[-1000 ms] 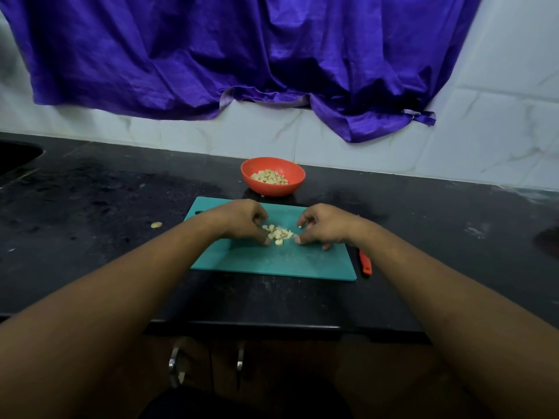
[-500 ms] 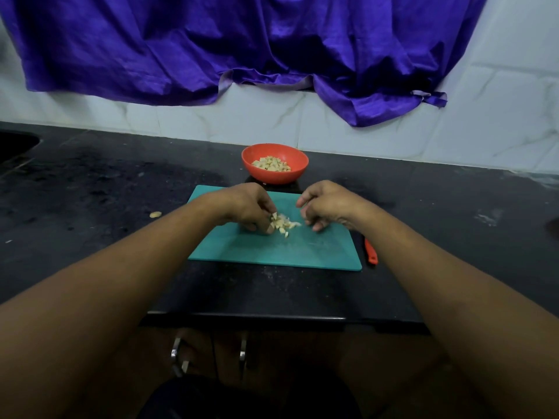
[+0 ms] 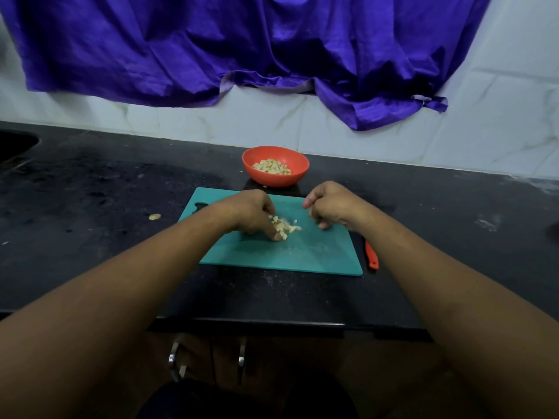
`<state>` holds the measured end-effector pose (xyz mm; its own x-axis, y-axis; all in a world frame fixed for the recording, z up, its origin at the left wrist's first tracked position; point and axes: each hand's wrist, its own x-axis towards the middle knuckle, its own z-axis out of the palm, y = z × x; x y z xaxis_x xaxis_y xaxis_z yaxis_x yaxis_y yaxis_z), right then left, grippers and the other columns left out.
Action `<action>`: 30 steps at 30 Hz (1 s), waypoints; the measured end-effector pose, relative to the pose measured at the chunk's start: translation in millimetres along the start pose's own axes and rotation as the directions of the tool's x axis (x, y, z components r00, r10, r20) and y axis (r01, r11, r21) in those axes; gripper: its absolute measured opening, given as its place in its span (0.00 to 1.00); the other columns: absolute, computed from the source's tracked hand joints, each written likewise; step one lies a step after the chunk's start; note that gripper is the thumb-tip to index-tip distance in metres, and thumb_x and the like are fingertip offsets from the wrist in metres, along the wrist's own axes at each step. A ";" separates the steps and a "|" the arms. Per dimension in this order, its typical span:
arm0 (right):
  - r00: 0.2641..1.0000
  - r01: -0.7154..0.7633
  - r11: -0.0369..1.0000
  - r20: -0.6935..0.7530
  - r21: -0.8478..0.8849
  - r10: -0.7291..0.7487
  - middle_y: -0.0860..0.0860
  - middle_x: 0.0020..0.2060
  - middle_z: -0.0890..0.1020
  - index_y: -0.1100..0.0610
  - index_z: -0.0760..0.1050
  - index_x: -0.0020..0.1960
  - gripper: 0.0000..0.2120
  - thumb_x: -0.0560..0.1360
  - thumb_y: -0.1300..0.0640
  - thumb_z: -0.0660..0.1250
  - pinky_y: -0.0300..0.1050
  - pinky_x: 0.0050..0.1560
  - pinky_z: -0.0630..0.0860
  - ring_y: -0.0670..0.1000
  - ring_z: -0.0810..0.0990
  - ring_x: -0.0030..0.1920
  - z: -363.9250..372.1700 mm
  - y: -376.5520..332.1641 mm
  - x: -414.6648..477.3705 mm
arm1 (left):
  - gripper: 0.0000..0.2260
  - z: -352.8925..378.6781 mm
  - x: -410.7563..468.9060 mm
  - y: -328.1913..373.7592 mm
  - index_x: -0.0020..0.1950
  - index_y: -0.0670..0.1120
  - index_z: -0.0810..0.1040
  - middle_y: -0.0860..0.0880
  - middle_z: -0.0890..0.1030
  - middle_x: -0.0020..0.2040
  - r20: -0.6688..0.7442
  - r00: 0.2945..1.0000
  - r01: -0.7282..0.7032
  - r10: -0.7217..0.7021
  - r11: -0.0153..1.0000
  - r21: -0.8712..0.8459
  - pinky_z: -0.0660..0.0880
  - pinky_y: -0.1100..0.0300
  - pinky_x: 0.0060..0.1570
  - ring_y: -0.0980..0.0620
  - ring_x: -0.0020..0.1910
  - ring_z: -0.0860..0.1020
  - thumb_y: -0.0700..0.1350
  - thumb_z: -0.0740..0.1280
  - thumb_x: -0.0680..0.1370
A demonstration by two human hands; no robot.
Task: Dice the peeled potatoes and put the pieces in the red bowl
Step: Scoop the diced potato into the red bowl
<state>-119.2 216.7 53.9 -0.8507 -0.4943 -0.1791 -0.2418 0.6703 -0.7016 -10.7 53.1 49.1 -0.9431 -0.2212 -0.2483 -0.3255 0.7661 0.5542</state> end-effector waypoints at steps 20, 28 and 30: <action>0.954 0.126 0.951 0.296 -0.283 -0.038 0.53 0.53 0.78 0.53 0.75 0.64 0.26 0.70 0.58 0.81 0.45 0.42 0.84 0.51 0.82 0.47 15.3 -17.0 -9.5 | 0.15 -4.1 10.2 1.6 0.57 0.45 0.84 0.47 0.84 0.51 0.014 1.000 -0.007 0.008 0.998 -0.066 0.83 0.61 0.41 0.50 0.48 0.84 0.39 0.80 0.71; 0.970 0.072 0.975 0.241 -0.210 -0.020 0.56 0.51 0.81 0.59 0.79 0.59 0.18 0.71 0.66 0.79 0.47 0.43 0.86 0.53 0.85 0.45 24.7 -24.5 -8.4 | 0.09 2.9 18.0 4.6 0.50 0.42 0.85 0.44 0.86 0.48 -0.023 0.998 0.047 -0.053 0.978 -0.202 0.84 0.57 0.44 0.47 0.48 0.86 0.34 0.78 0.72; 0.979 0.043 0.980 0.205 -0.192 -0.002 0.57 0.50 0.82 0.61 0.79 0.57 0.15 0.72 0.68 0.77 0.49 0.45 0.86 0.56 0.87 0.46 29.7 -28.0 -7.3 | 0.09 4.3 18.6 8.0 0.51 0.41 0.86 0.42 0.86 0.48 -0.010 0.997 0.068 -0.073 0.965 -0.254 0.85 0.54 0.47 0.44 0.49 0.86 0.32 0.77 0.72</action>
<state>-92.3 185.1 54.3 -0.7363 -0.5988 -0.3151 -0.3631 0.7426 -0.5628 -30.6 57.7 45.5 -0.9174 -0.2827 -0.2801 -0.3956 0.5710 0.7193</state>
